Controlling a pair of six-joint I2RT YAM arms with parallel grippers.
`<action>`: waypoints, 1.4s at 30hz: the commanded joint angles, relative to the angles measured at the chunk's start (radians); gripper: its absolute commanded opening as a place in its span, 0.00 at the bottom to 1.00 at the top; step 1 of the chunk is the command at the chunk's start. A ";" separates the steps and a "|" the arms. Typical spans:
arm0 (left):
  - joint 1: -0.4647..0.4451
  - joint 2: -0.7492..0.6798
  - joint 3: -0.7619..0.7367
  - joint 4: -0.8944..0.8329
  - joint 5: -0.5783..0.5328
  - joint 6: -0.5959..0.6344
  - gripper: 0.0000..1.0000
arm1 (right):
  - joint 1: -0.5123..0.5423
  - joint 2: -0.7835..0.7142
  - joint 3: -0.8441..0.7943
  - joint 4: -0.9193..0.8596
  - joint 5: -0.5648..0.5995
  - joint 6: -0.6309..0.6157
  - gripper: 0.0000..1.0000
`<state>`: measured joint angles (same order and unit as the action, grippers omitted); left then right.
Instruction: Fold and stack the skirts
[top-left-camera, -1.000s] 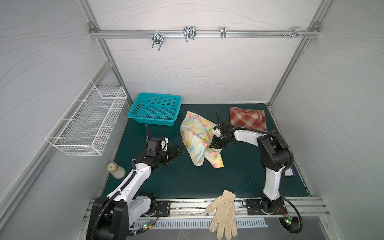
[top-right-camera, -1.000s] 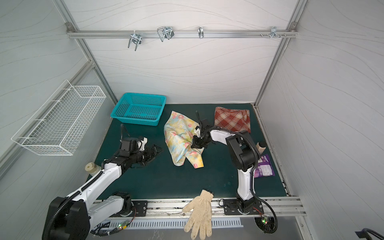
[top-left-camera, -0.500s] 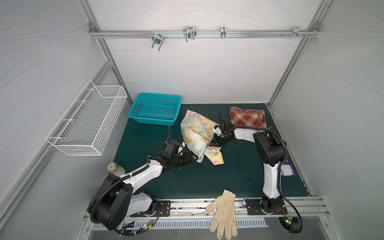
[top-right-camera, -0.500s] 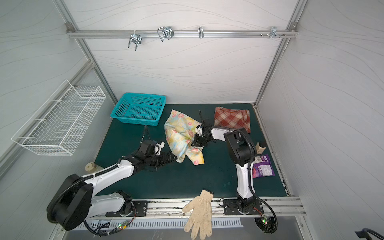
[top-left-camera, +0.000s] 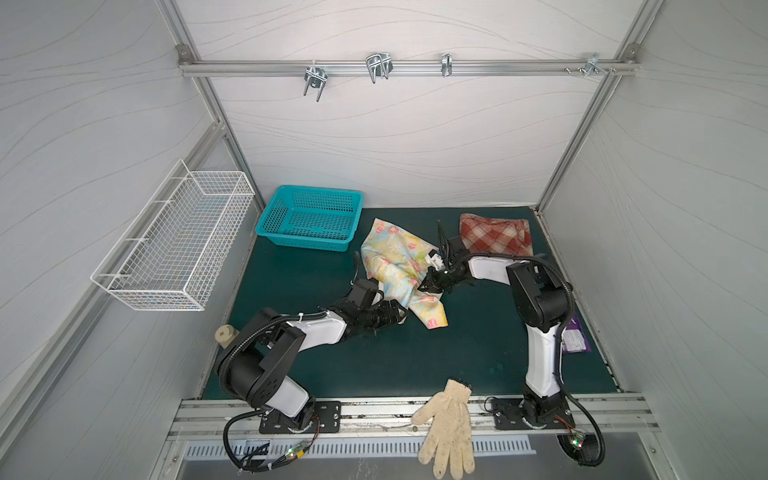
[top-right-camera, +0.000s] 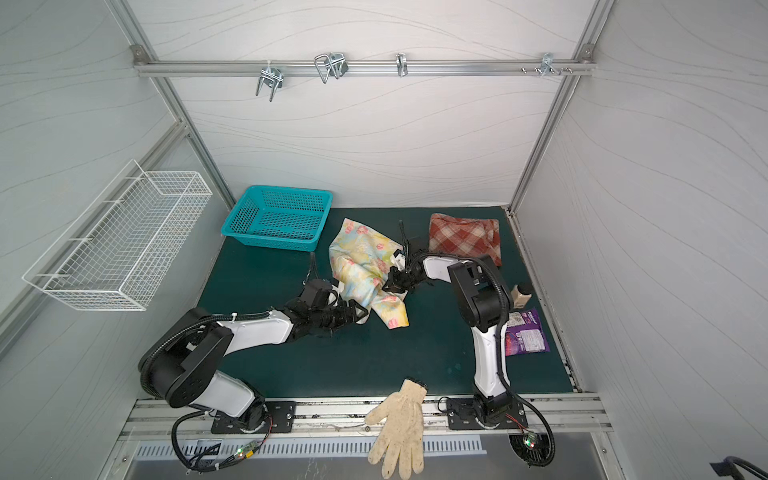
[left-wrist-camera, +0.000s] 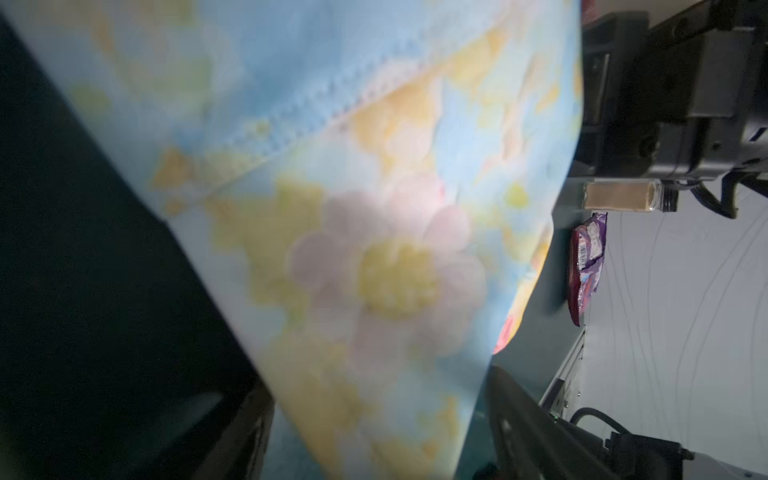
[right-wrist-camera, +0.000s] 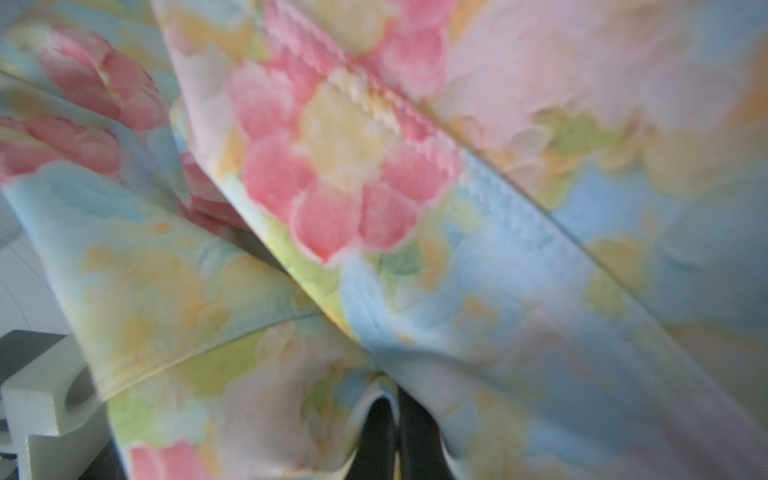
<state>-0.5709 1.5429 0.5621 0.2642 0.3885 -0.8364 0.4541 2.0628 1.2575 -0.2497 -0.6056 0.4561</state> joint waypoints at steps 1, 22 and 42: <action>-0.006 0.051 0.052 0.089 -0.016 -0.033 0.67 | -0.006 0.026 -0.027 0.007 0.028 0.000 0.04; 0.068 -0.119 0.478 -0.714 -0.087 0.307 0.00 | 0.000 -0.275 -0.126 -0.080 0.098 -0.043 0.05; 0.134 -0.227 0.711 -1.111 -0.280 0.479 0.00 | 0.088 -0.649 -0.104 -0.363 0.327 -0.177 0.21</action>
<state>-0.4519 1.3567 1.2274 -0.7971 0.1417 -0.3870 0.5129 1.4490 1.1374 -0.5060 -0.3573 0.3237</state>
